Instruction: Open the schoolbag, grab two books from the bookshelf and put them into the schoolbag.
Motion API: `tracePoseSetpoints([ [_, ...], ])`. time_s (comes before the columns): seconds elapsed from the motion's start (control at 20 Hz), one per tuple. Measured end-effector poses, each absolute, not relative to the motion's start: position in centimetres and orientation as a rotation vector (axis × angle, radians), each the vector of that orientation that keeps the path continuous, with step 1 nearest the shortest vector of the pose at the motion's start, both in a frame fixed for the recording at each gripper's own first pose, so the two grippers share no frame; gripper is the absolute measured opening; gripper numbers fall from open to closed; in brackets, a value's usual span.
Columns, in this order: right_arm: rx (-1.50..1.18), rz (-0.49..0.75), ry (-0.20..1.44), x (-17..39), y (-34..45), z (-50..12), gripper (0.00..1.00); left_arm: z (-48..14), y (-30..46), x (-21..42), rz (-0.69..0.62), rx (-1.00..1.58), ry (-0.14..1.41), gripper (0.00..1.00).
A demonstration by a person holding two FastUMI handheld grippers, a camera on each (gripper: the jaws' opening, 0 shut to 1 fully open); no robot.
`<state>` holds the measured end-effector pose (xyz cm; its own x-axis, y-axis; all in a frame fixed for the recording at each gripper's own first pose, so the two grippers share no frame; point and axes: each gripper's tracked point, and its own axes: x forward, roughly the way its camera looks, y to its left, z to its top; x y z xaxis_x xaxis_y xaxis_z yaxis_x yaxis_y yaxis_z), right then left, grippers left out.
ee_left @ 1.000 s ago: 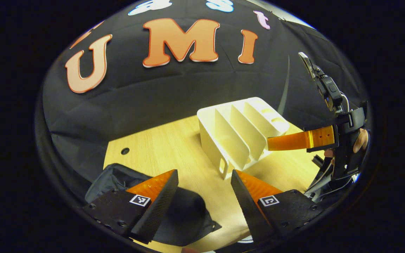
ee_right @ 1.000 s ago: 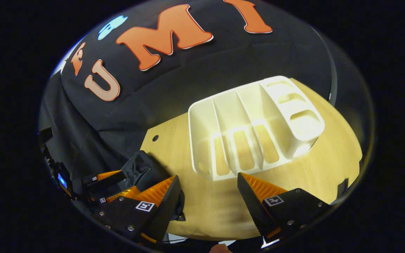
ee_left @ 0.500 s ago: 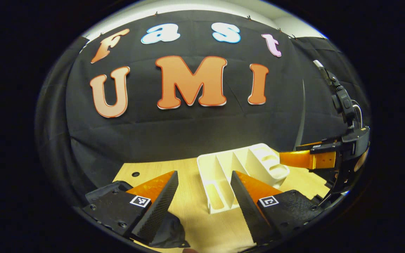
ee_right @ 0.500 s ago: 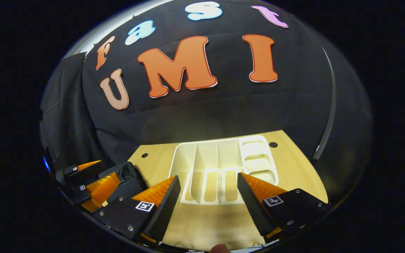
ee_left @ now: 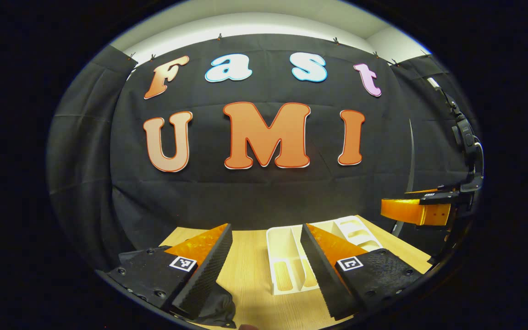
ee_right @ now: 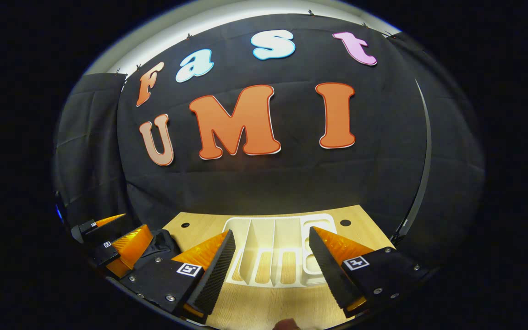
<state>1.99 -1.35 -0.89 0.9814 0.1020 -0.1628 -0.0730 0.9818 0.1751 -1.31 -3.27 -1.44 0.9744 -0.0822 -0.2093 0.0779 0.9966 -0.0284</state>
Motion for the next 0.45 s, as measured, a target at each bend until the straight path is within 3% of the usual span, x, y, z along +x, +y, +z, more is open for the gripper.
tracePoseSetpoints([
  [0.05, 0.165, 0.073, 0.147, 1.7, -1.6, -0.2, 0.96, -1.3, -3.1, -1.2, -0.083, -0.023, 0.197, 0.99],
  [0.1, 0.161, 0.05, 0.134, 1.7, -1.7, -0.1, 0.96, -0.9, -2.9, -1.1, -0.084, -0.027, 0.18, 0.95],
  [0.45, 0.167, -0.03, 0.134, 1.5, -2.1, -2.1, 0.96, -0.1, -3.5, 0.9, -0.106, -0.026, 0.111, 0.94],
])
